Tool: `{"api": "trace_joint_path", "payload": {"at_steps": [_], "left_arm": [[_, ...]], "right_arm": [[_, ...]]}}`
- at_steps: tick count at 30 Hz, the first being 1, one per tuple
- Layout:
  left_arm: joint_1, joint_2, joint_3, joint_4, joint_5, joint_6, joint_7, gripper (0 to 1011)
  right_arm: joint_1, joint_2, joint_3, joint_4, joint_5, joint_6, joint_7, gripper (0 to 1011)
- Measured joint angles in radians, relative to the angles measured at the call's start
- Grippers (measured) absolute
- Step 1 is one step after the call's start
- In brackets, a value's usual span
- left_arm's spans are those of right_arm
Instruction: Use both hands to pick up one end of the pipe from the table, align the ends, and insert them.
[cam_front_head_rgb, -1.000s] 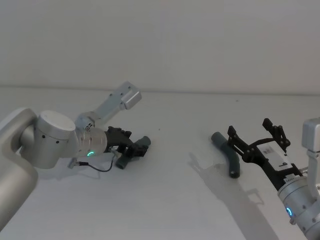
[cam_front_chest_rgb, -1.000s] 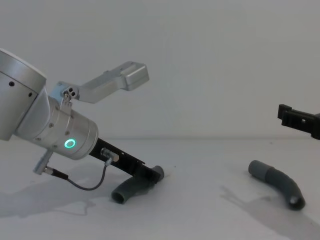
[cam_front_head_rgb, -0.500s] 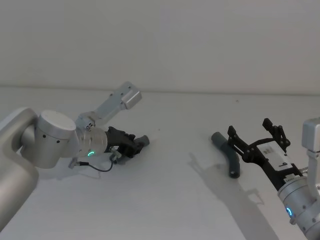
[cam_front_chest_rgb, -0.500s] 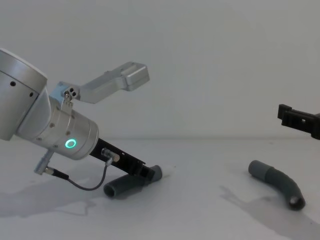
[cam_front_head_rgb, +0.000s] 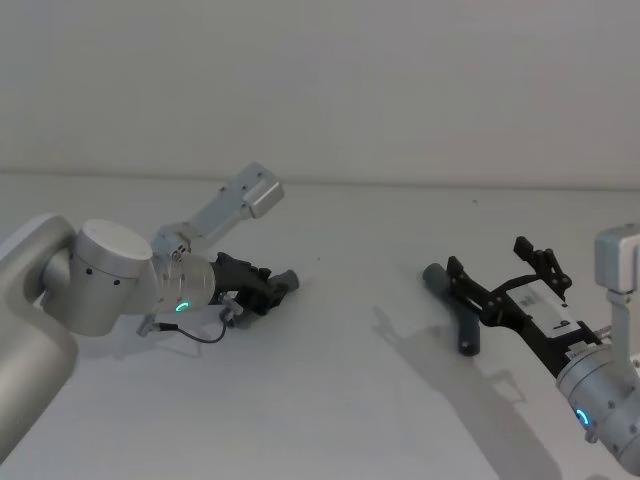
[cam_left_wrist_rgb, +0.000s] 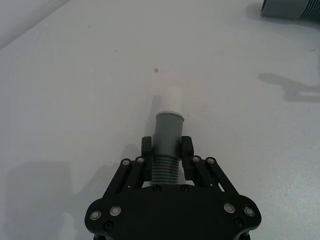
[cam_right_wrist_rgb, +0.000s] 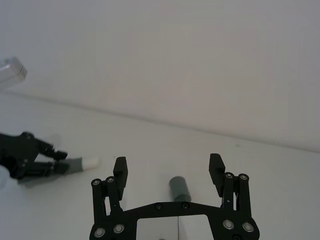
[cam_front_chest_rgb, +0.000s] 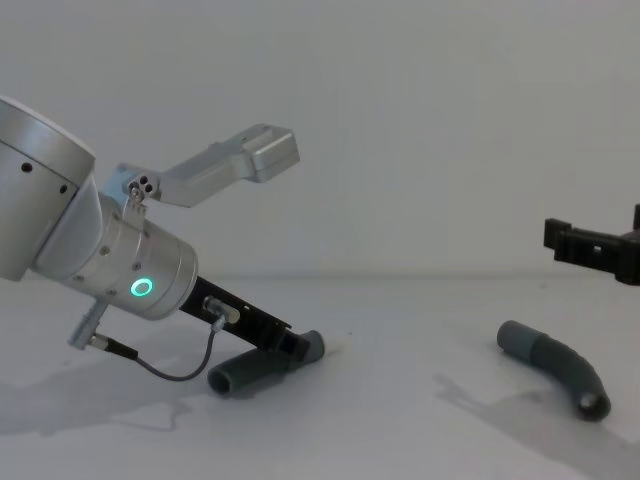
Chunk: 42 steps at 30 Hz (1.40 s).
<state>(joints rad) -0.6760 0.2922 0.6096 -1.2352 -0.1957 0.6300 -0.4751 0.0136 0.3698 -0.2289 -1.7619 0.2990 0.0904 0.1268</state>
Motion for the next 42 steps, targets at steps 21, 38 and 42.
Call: {"api": "trace_joint_path", "payload": {"at_steps": [21, 38, 42], "left_arm": [[0.000, -0.001, 0.000, 0.000, 0.000, 0.000, 0.000, 330], [0.000, -0.001, 0.000, 0.000, 0.000, 0.000, 0.000, 330], [0.000, -0.001, 0.000, 0.000, 0.000, 0.000, 0.000, 330]], "right_arm": [[0.166, 0.117, -0.050, 0.068, 0.051, 0.273, 0.206, 1001], [0.290, 0.126, -0.098, 0.148, 0.026, 0.367, 0.227, 1001], [0.312, 0.130, -0.112, 0.167, 0.013, 0.380, 0.235, 1001]]}}
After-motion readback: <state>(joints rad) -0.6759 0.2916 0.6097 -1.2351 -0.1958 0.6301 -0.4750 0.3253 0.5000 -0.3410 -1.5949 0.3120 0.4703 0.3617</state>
